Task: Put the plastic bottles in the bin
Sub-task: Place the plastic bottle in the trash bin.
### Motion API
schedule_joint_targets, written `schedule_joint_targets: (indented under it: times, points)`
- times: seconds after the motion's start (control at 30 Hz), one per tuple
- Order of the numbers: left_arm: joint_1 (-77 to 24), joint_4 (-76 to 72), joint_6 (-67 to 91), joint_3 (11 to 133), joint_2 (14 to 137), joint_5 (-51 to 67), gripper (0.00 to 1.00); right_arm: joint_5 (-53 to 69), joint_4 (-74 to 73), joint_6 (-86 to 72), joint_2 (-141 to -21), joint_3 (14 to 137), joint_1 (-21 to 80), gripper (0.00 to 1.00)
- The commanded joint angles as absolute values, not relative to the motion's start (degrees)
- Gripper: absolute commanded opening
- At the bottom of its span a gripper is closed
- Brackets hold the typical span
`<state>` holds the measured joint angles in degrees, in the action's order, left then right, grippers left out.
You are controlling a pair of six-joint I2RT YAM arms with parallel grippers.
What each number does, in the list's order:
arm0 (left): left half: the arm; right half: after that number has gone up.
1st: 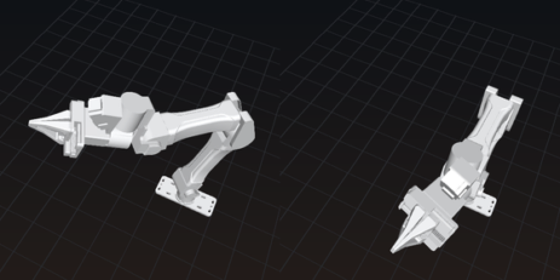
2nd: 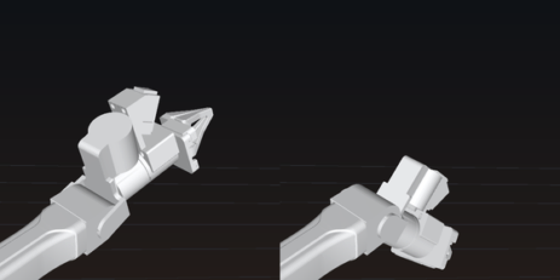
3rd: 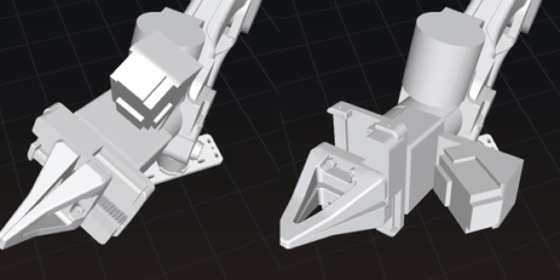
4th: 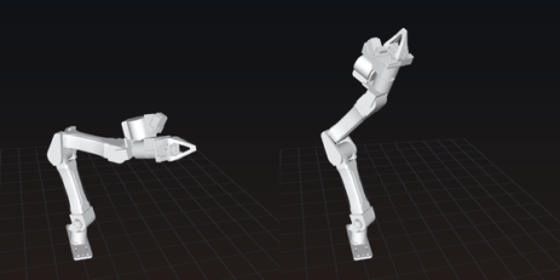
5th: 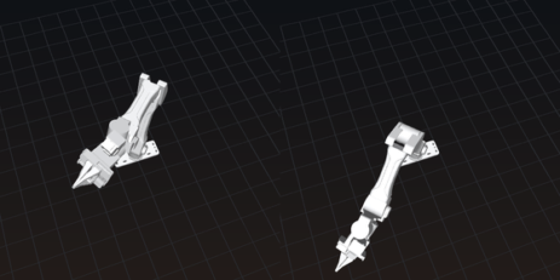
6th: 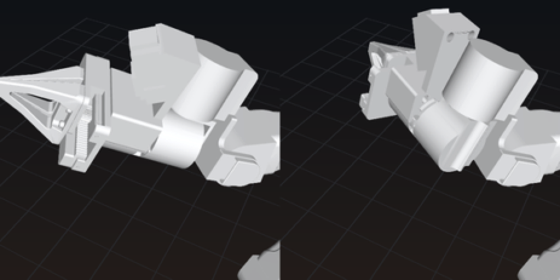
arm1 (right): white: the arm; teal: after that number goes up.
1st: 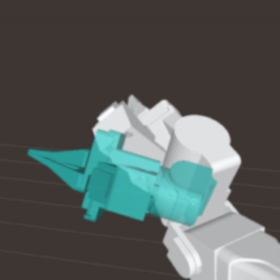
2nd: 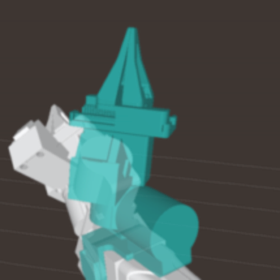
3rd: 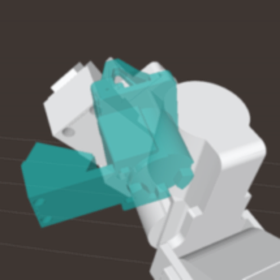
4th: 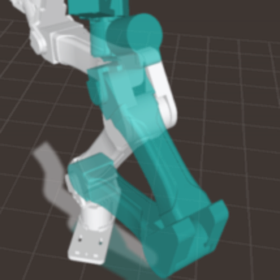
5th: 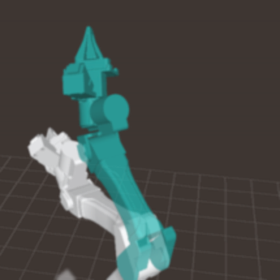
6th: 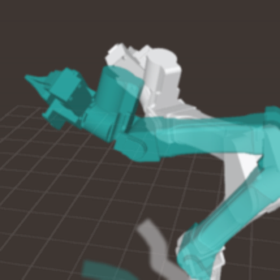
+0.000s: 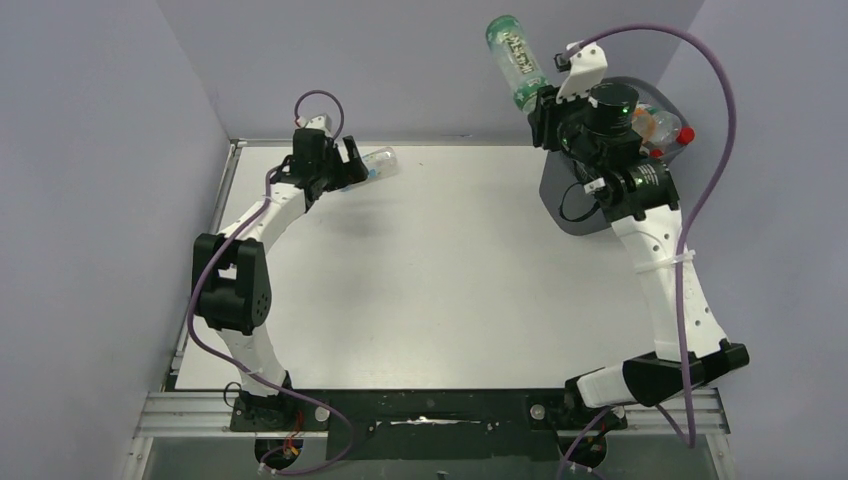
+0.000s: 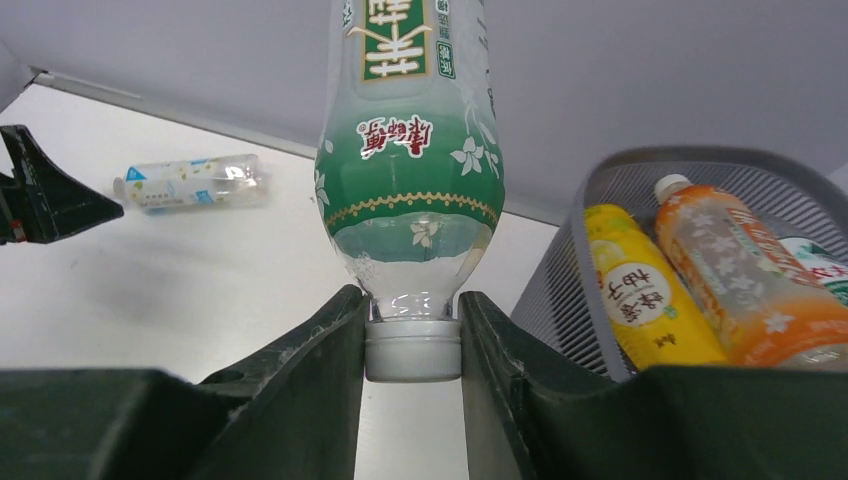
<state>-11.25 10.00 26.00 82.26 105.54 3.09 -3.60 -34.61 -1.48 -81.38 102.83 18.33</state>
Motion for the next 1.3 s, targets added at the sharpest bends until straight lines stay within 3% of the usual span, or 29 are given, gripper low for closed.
schedule_joint_targets:
  times: [0.0,0.63,1.27]
  points:
    - [-11.1,6.7,26.5,82.1,102.0,4.3,0.87,-8.5,-40.2,-1.2,-79.7,107.4,16.8,0.23]
    - [-11.7,5.9,28.2,79.8,99.4,6.7,0.87,-8.7,-52.5,-4.1,-70.0,110.5,11.9,0.23]
    - [-12.4,5.1,28.6,79.5,100.3,7.4,0.87,-6.2,-50.8,-4.1,-70.6,107.1,9.7,0.24]
